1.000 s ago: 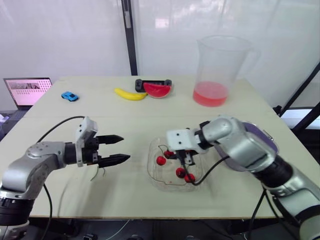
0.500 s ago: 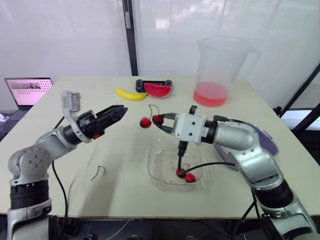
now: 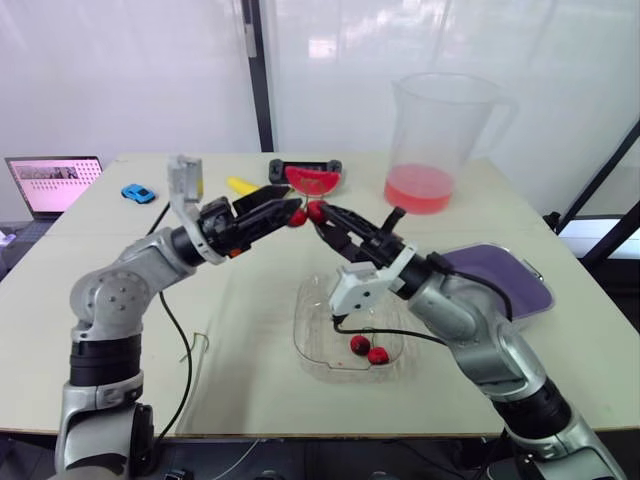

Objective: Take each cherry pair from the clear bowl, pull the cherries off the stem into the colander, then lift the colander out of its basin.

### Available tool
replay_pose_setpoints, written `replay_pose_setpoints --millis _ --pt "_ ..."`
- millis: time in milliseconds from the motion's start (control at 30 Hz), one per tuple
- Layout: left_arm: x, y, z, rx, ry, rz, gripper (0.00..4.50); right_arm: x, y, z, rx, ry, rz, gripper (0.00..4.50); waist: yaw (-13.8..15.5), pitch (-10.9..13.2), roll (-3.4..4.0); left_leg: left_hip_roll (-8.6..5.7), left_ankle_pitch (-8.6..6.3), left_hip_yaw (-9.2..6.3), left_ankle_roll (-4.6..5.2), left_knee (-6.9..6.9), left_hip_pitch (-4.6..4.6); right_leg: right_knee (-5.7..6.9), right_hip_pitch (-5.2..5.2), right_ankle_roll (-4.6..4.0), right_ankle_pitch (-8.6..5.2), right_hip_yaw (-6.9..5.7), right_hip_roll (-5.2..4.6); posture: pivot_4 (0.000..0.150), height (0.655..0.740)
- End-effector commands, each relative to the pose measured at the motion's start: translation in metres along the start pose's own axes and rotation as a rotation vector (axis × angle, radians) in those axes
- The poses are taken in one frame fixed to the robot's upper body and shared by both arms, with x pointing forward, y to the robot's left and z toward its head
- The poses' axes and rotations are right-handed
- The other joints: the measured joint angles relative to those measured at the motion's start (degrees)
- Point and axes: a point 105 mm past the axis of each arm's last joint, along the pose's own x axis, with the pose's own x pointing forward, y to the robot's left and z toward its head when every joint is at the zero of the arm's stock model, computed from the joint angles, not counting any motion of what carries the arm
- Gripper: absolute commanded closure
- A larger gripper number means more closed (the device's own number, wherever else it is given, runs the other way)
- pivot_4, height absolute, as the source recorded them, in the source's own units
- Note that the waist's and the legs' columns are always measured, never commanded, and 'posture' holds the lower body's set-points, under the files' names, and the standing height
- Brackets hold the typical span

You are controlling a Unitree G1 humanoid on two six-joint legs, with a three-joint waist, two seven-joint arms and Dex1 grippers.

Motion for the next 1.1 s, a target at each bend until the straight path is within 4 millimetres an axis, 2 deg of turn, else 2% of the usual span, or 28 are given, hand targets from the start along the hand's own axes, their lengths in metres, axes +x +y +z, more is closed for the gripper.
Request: replay_pose_setpoints --millis 33,333,500,600,833,967,1067,1100 --pt "0.010 -0.009 0.013 0.060 -0.026 -0.050 0.00 0.000 -0.014 0.007 -0.022 -0.032 -0.064 3.35 0.0 0.0 0.00 0.00 0.00 0.00 0.00 0.00 0.00 0.00 0.02 0.00 0.00 0.00 0.00 0.150 0.7400" --pt "0.023 -0.008 0.020 0.081 -0.049 -0.072 0.00 0.002 -0.012 0.009 -0.017 -0.049 -0.045 3.35 0.0 0.0 0.00 -0.01 0.00 0.00 0.00 0.02 0.00 -0.01 0.03 0.00 0.00 -0.01 0.00 0.150 0.7400" --pt "0.029 -0.014 0.022 0.095 -0.034 -0.109 0.00 0.002 -0.008 0.009 -0.009 -0.051 -0.015 3.35 0.0 0.0 0.00 -0.01 0.00 0.00 0.00 0.01 0.00 -0.01 0.03 0.00 0.00 -0.01 0.00 0.150 0.7400" --pt "0.030 -0.014 0.019 0.093 -0.030 -0.114 0.78 0.002 -0.008 0.010 -0.009 -0.053 -0.013 3.39 0.0 0.0 0.00 -0.01 0.00 0.00 0.00 0.01 0.00 -0.01 0.03 0.00 0.00 -0.01 0.00 0.150 0.7400" --pt "0.030 -0.015 0.019 0.075 -0.038 -0.114 4.40 0.001 -0.008 0.009 -0.005 -0.050 -0.008 3.39 0.0 0.0 0.00 0.00 0.00 -0.01 0.00 0.02 0.00 -0.01 0.03 0.00 0.00 -0.01 0.00 0.150 0.7400" --pt "0.030 -0.014 0.021 0.076 -0.046 -0.107 4.46 0.000 -0.006 0.008 0.019 -0.051 0.007 3.39 0.0 0.0 0.00 0.00 0.00 -0.01 0.00 0.02 0.00 0.00 0.03 0.00 0.00 -0.01 0.00 0.150 0.7400" --pt "0.029 -0.012 0.021 0.079 -0.042 -0.096 4.46 -0.002 -0.003 0.011 0.127 -0.067 0.027 3.39 0.0 0.0 0.00 0.00 0.00 -0.01 0.00 0.02 0.00 -0.01 0.04 0.00 0.00 -0.01 0.00 0.150 0.7400" --pt "0.029 -0.011 0.021 0.079 -0.041 -0.095 4.49 -0.003 -0.003 0.011 0.143 -0.069 0.035 3.11 0.0 0.0 0.00 0.01 0.00 -0.01 0.00 0.01 0.00 -0.01 0.04 0.00 0.00 -0.01 0.00 0.150 0.7400"
